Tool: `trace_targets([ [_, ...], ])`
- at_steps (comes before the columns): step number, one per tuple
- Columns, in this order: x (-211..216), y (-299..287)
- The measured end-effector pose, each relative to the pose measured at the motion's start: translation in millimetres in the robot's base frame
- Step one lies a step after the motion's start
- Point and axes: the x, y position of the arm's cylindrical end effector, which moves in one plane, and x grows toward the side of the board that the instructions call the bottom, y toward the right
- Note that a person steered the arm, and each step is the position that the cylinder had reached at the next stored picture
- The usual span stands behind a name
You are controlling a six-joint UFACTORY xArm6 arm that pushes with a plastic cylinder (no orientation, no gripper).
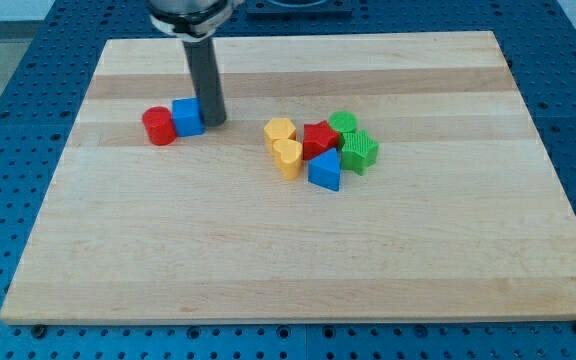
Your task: Separate the yellow hexagon from the group of blocks
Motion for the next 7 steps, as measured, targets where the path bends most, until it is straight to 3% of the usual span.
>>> trace_targets([
  [3, 2, -70],
  [4, 2, -47],
  [7, -10, 153],
])
